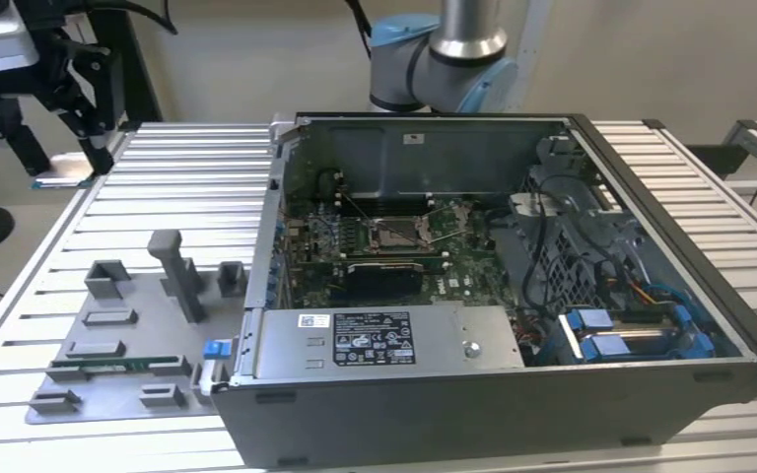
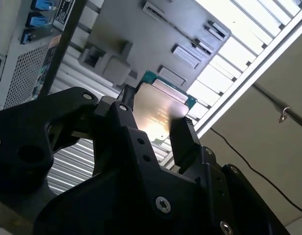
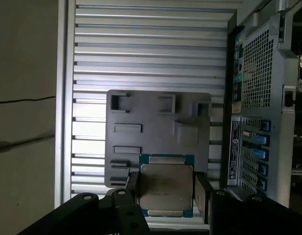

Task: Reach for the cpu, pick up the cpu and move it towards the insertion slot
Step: 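Pick up the cpu and move it towards the insertion slot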

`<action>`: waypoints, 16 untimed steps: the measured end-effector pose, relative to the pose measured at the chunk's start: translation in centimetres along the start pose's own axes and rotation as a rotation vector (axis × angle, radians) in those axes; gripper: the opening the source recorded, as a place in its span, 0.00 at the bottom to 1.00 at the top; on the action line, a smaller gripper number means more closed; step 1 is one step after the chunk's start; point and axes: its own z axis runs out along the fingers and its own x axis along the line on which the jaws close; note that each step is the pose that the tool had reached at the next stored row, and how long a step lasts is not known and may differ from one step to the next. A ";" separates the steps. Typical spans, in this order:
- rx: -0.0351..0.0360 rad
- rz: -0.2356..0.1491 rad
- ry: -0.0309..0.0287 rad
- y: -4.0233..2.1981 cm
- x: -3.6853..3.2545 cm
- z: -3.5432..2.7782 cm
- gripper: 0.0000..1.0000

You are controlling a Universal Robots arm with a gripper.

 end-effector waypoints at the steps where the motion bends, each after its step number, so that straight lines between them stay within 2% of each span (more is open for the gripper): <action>1: -0.0001 0.000 -0.0001 -0.01 -0.39 0.01 0.00; 10: 0.0000 0.000 0.0000 -0.05 -3.73 0.00 0.00; 16: -0.0001 0.000 0.0000 -0.08 -5.68 0.00 0.00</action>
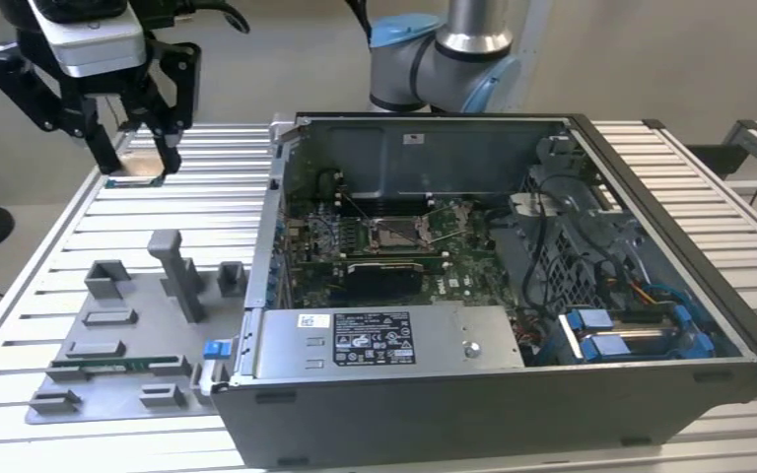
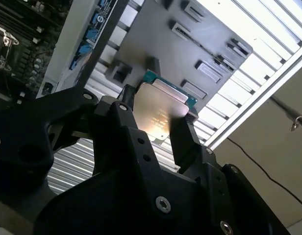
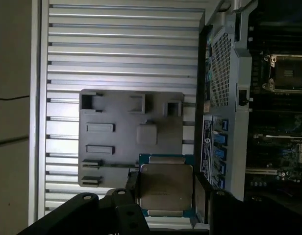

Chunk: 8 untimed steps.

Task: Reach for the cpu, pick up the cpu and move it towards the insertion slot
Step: 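Pick up the cpu and move it towards the insertion slot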

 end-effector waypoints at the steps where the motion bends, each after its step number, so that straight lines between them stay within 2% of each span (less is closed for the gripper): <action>1: 0.0000 0.000 0.0000 0.00 -0.31 0.00 0.00; 8: 0.0001 0.000 0.0000 -0.01 -2.06 0.00 0.00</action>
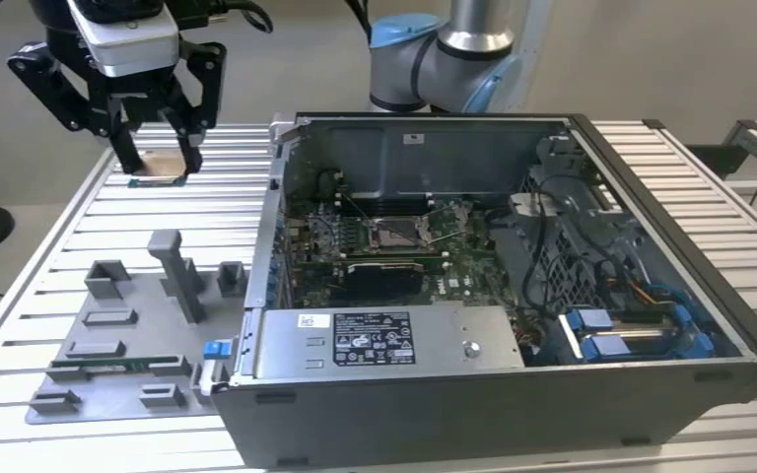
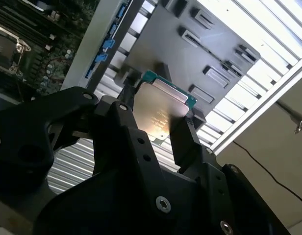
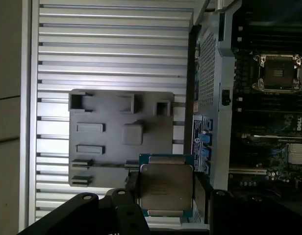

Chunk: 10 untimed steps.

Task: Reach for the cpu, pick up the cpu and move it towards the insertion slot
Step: 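Pick up the cpu and move it towards the insertion slot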

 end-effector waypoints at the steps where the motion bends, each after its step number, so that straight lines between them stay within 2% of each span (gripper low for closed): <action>1: 0.0000 0.000 0.0000 0.00 -0.37 0.00 0.00; 6: 0.0000 0.000 0.0000 -0.03 -1.94 0.00 0.00; 10: -0.0001 0.000 0.0000 0.01 -2.84 0.00 0.00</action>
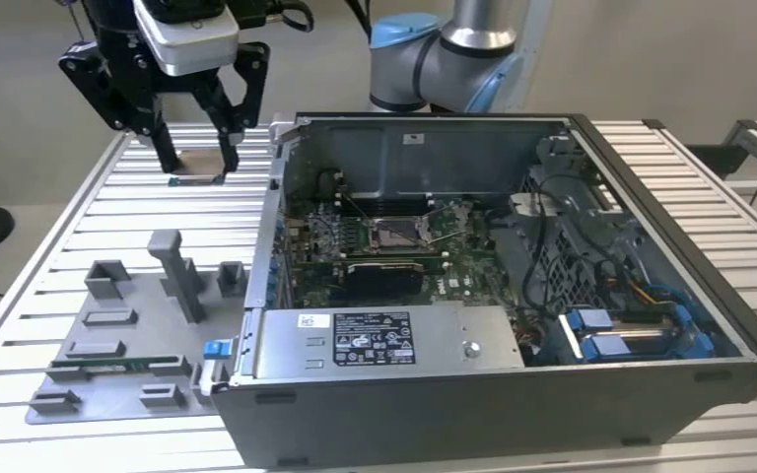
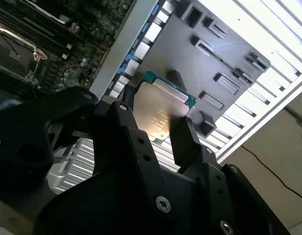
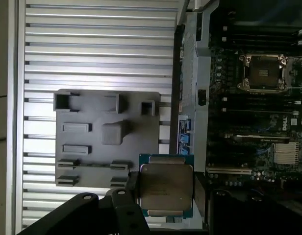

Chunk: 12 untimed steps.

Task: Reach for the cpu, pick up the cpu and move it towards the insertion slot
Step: 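Pick up the cpu and move it towards the insertion slot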

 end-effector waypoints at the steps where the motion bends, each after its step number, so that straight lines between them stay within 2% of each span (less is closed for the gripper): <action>1: 0.0000 0.000 0.0000 0.01 -0.21 0.00 0.00; 12: 0.0001 0.001 0.0000 0.16 -2.34 0.00 0.00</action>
